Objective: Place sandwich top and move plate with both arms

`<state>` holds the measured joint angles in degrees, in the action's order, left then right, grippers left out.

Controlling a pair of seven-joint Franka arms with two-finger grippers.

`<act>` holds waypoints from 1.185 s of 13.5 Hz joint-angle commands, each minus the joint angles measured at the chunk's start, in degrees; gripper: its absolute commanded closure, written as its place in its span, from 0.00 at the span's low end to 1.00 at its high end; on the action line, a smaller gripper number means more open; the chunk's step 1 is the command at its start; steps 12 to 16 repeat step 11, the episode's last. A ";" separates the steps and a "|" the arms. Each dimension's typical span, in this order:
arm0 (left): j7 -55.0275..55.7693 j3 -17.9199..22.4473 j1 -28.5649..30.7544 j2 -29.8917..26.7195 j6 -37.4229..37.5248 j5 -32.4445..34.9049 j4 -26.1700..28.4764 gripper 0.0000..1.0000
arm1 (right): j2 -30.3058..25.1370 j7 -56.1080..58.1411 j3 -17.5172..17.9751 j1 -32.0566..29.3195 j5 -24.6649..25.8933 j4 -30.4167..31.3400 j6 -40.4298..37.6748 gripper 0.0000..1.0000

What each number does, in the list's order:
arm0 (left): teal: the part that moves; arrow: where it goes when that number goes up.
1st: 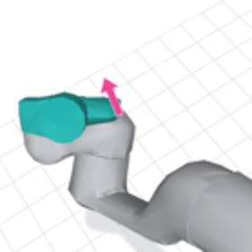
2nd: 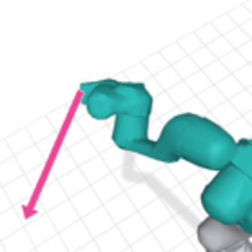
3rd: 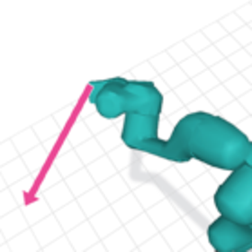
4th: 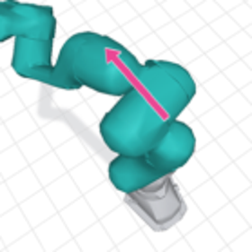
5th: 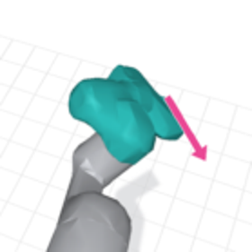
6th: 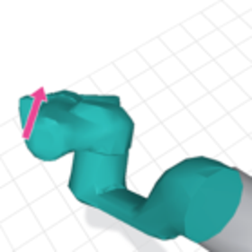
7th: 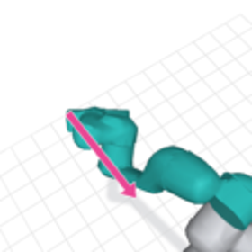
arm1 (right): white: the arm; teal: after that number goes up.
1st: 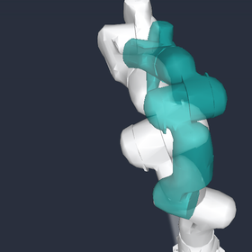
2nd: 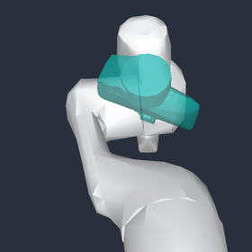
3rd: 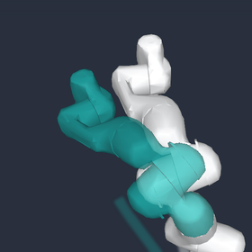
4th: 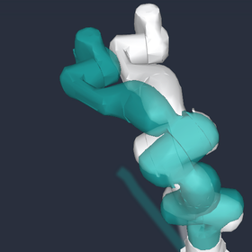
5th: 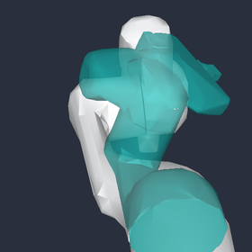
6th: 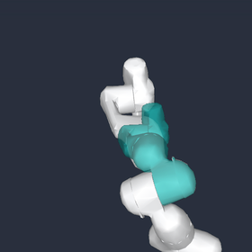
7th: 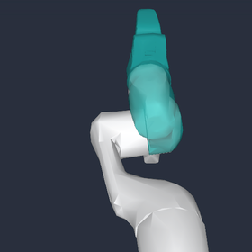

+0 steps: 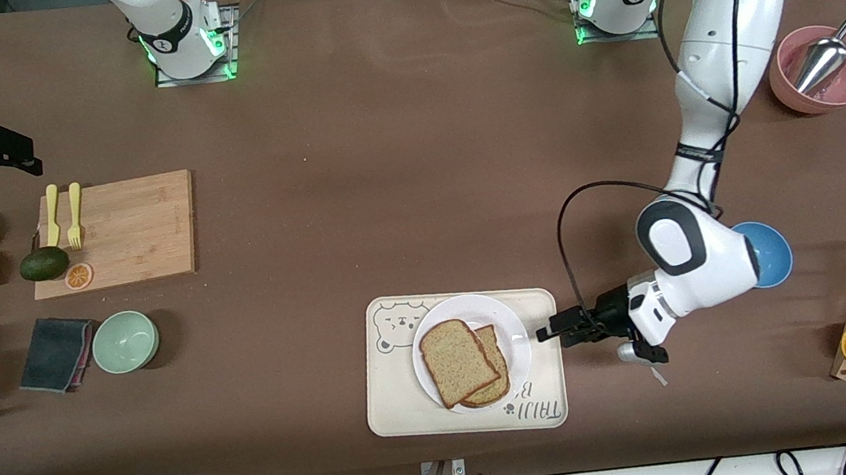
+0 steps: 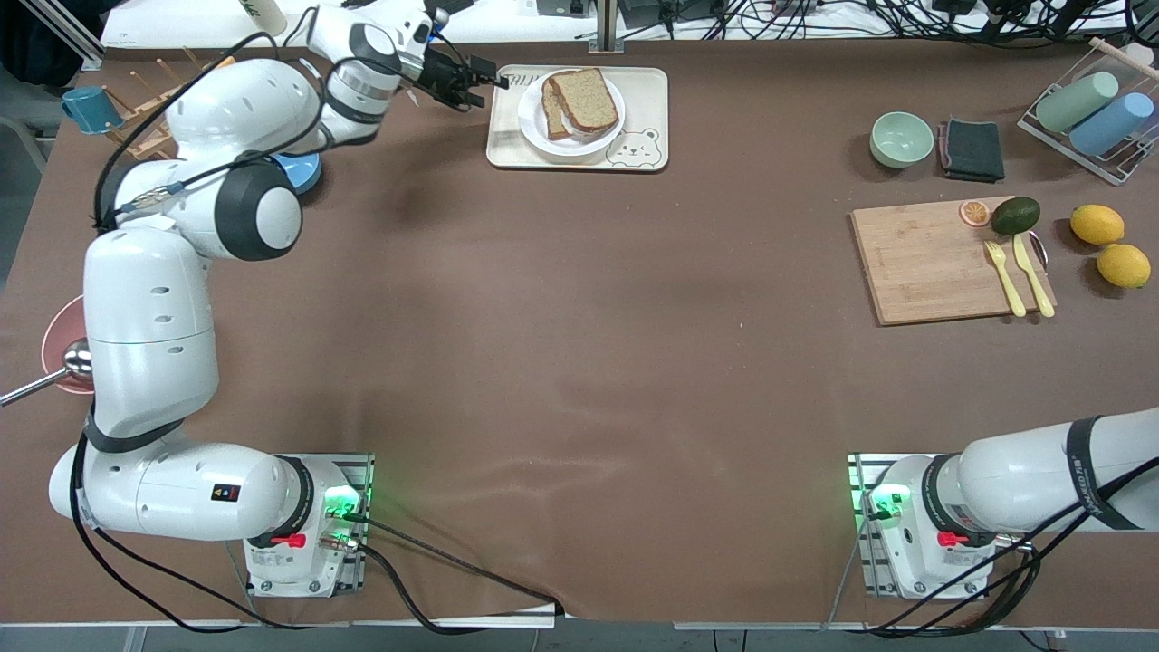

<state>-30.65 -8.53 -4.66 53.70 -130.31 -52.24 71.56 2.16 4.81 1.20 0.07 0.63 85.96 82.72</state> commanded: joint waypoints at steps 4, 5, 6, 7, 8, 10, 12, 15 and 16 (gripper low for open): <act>8.48 2.90 1.94 -11.75 16.11 25.65 1.30 0.00 | 0.04 0.64 0.20 -0.16 0.78 -0.62 -0.54 0.00; 10.94 2.90 1.94 -14.13 19.79 30.22 1.30 0.00 | 0.04 0.55 0.20 -0.16 0.78 -0.62 -0.54 0.00; 13.31 2.99 1.94 -16.93 23.75 34.88 1.30 0.00 | 0.04 0.55 0.20 -0.16 0.78 -0.62 -0.54 0.00; 15.77 2.99 1.76 -19.66 27.88 39.28 1.22 0.00 | 0.04 0.63 0.20 -0.16 0.78 -0.62 -0.54 0.00; 19.28 2.91 1.50 -22.73 32.27 42.97 1.21 0.00 | 0.04 0.64 0.20 -0.16 0.78 -0.62 -0.54 0.00; 24.04 2.55 1.24 -28.10 39.40 45.90 1.21 0.00 | 0.04 0.64 0.20 -0.16 0.78 -0.62 -0.63 0.00; 25.45 2.47 1.15 -30.56 42.30 47.30 1.30 0.00 | 0.04 0.72 0.20 -0.16 0.78 -0.62 -0.63 0.00; 25.45 2.47 1.15 -30.56 42.30 47.30 1.30 0.00 | 0.04 0.72 0.20 -0.16 0.78 -0.62 -0.63 0.00; 25.45 2.47 1.15 -30.56 42.30 47.30 1.30 0.00 | 0.04 0.72 0.20 -0.16 0.78 -0.62 -0.63 0.00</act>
